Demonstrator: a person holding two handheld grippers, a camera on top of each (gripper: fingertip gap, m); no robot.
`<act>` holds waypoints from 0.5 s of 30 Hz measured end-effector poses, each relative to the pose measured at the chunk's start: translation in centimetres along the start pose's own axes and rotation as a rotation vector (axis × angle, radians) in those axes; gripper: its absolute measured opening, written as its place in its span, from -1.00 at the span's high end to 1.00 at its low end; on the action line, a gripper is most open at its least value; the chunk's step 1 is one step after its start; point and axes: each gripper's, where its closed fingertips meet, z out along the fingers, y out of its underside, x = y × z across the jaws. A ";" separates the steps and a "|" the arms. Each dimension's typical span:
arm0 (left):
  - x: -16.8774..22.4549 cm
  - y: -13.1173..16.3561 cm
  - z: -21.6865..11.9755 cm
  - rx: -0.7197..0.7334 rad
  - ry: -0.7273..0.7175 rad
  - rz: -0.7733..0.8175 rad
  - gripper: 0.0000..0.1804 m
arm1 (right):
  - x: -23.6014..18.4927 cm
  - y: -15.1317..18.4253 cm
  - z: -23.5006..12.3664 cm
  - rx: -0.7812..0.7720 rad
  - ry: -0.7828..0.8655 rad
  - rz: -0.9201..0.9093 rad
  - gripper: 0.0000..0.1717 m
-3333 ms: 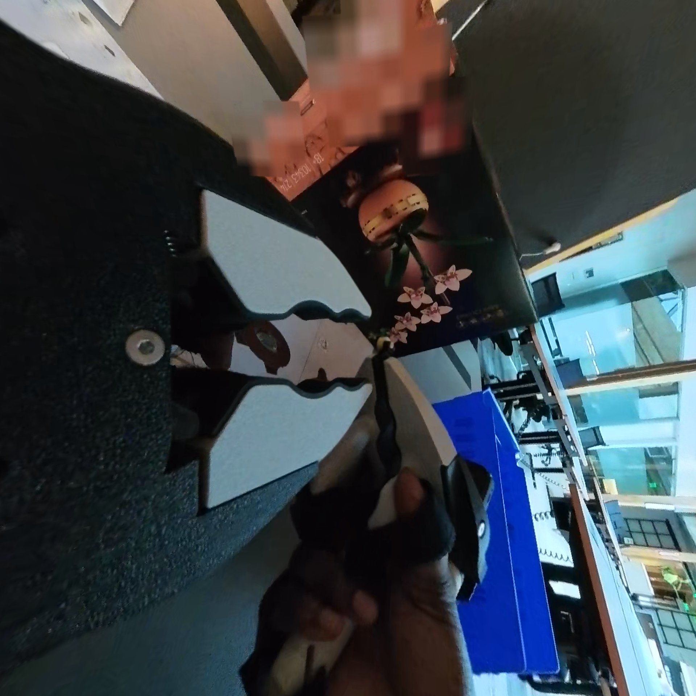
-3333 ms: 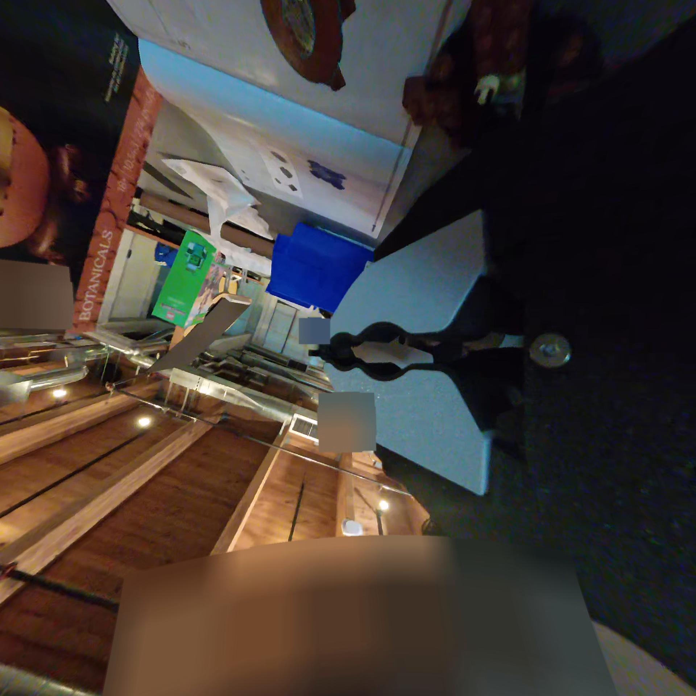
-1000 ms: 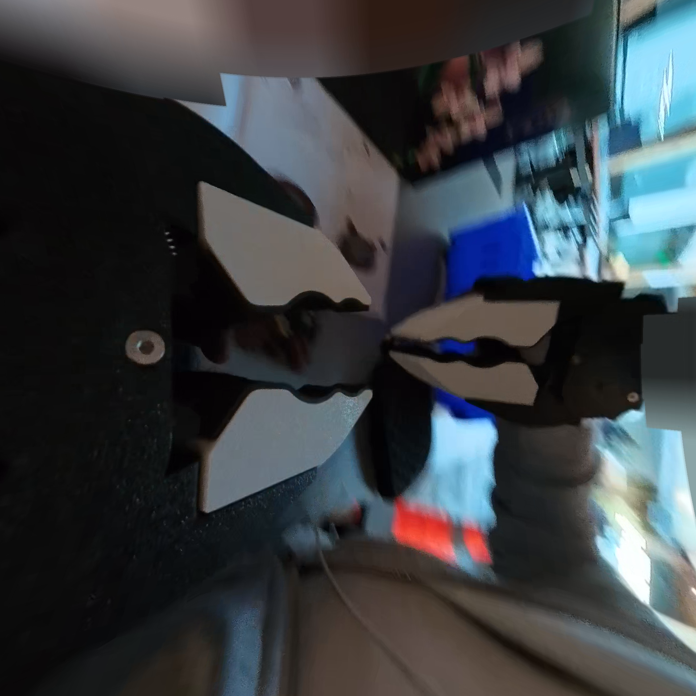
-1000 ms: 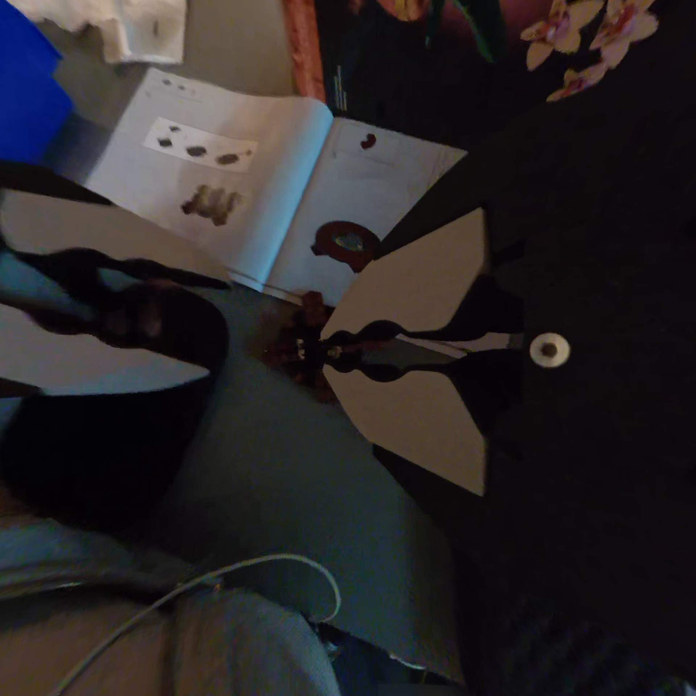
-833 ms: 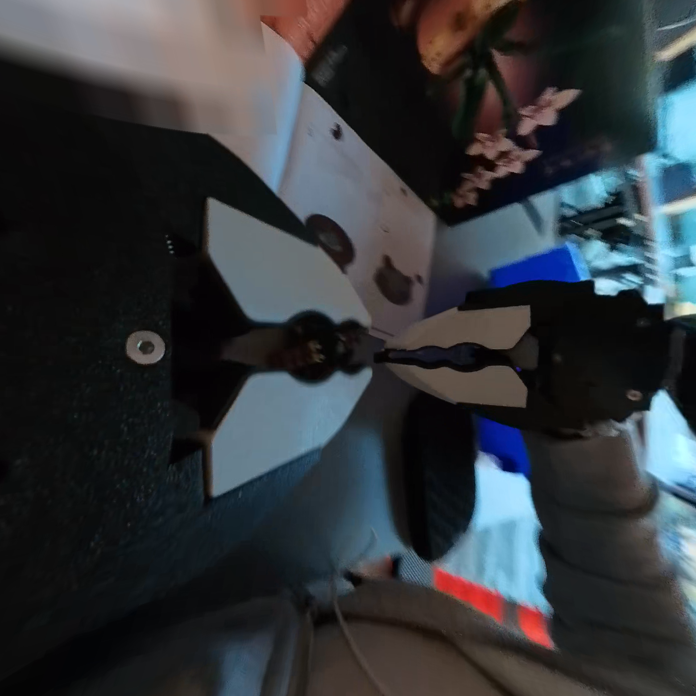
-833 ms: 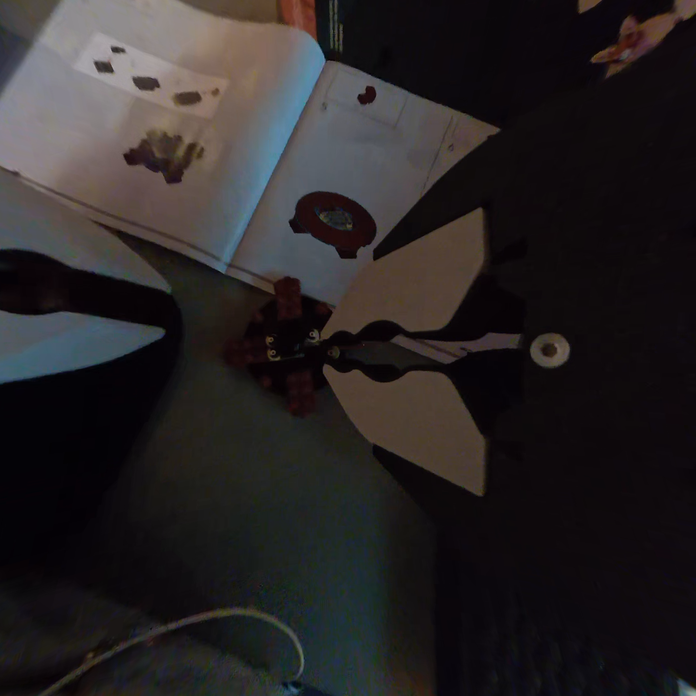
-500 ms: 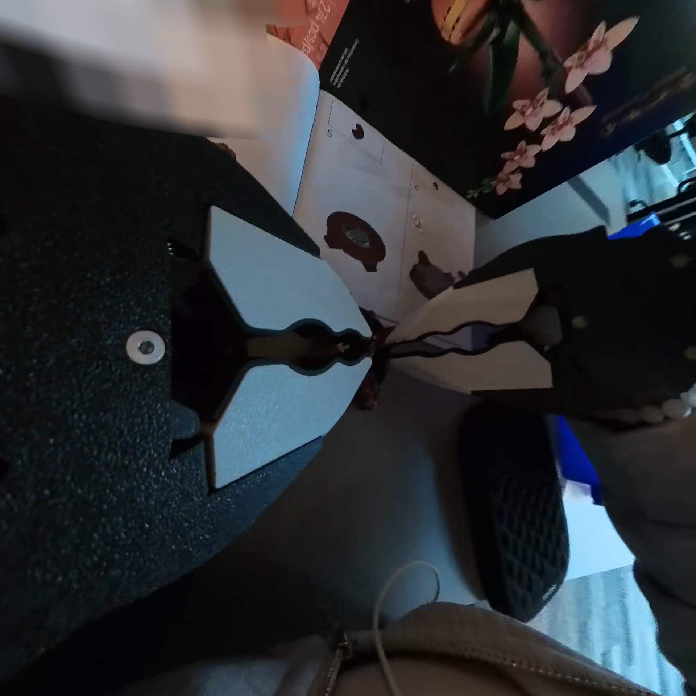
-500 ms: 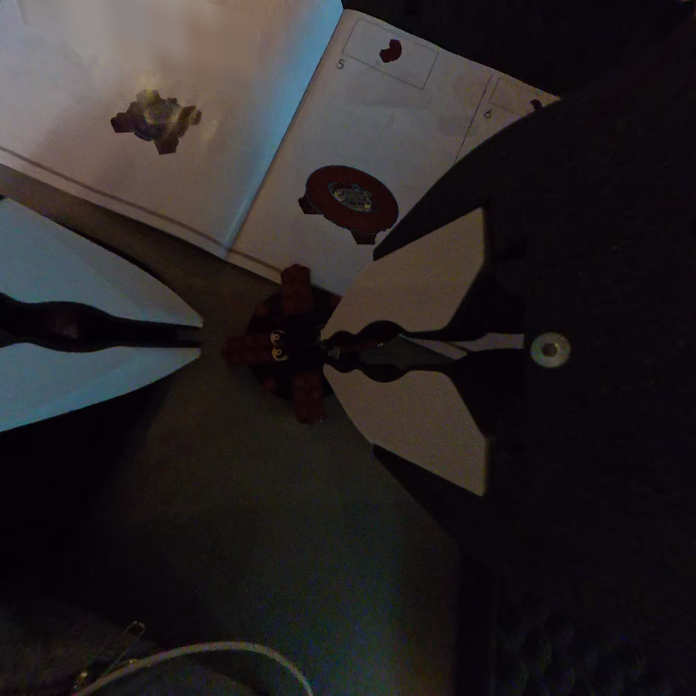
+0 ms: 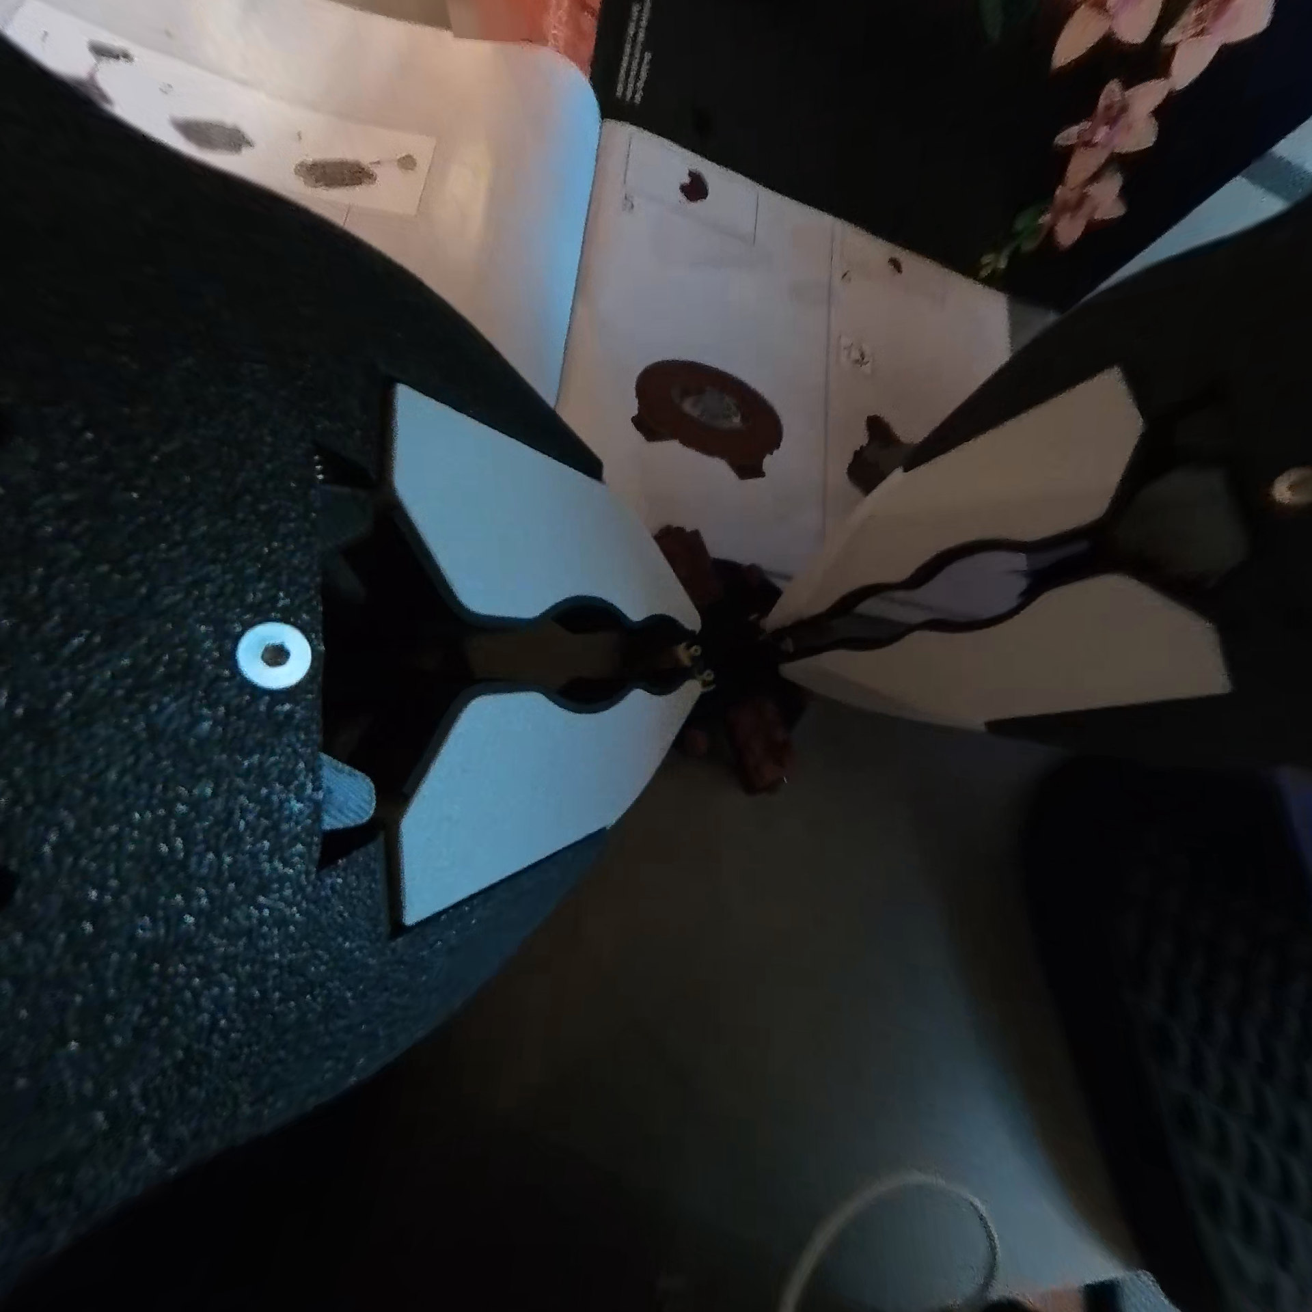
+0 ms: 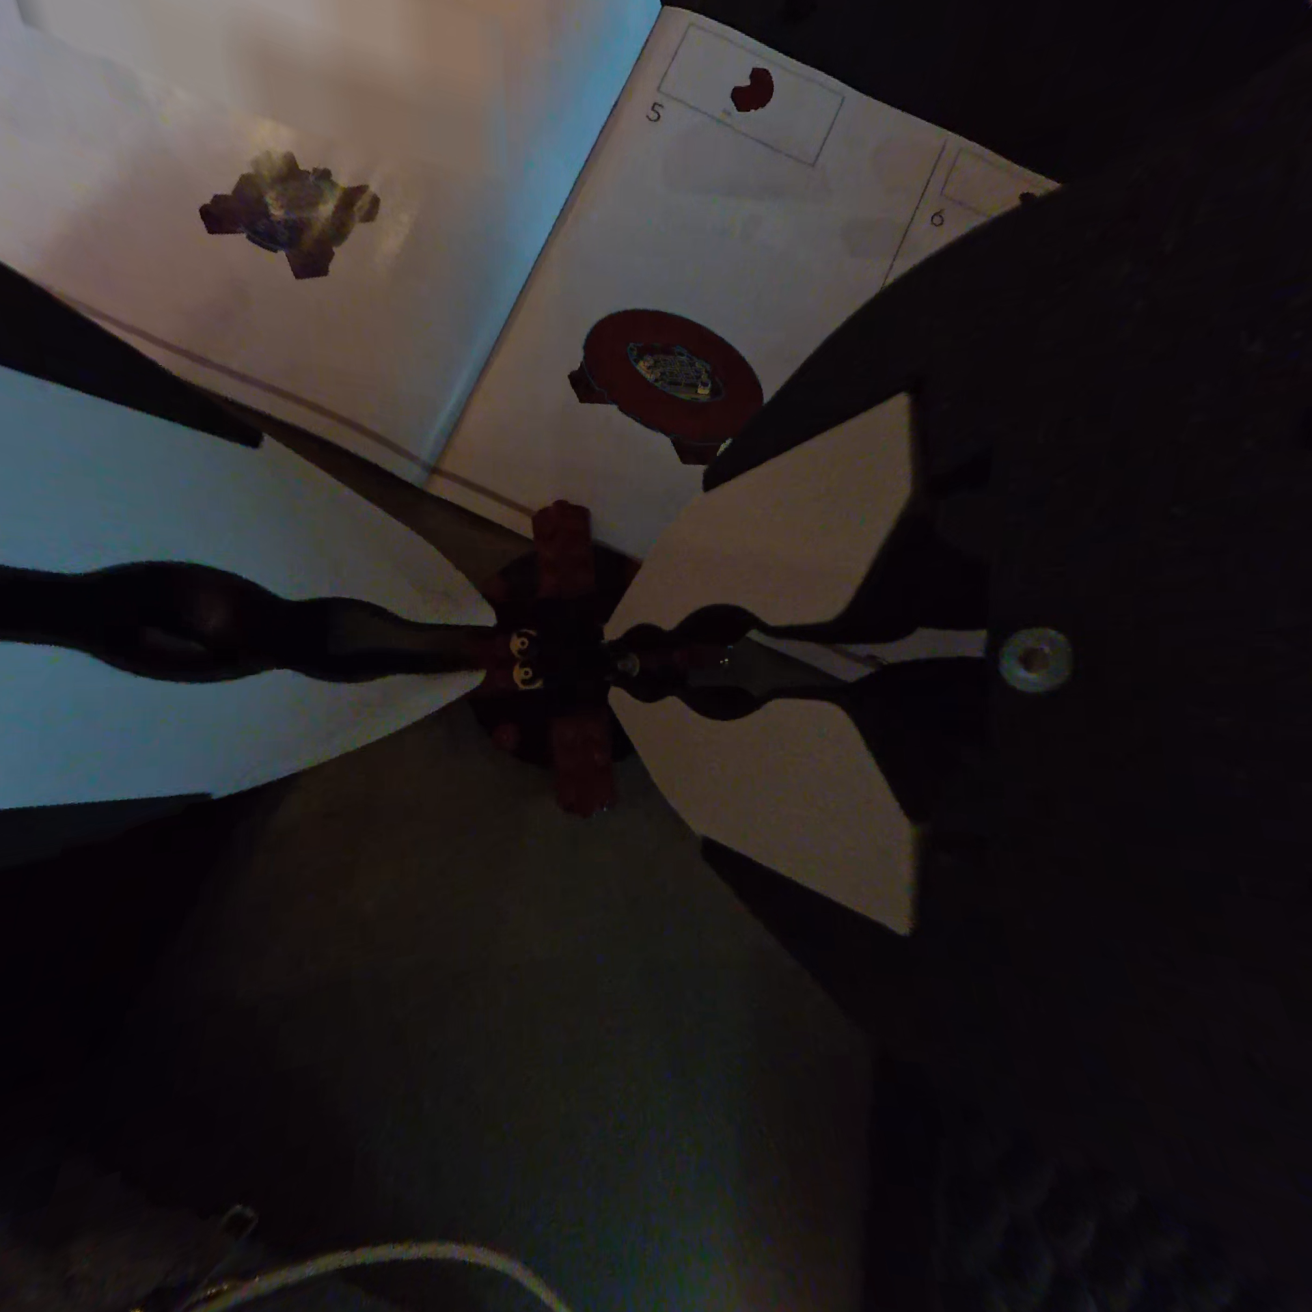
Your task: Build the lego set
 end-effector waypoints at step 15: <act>-0.2 -1.3 1.4 0.033 -0.019 0.117 0.94 | 0.1 -0.2 0.1 -0.009 -0.001 -0.023 0.95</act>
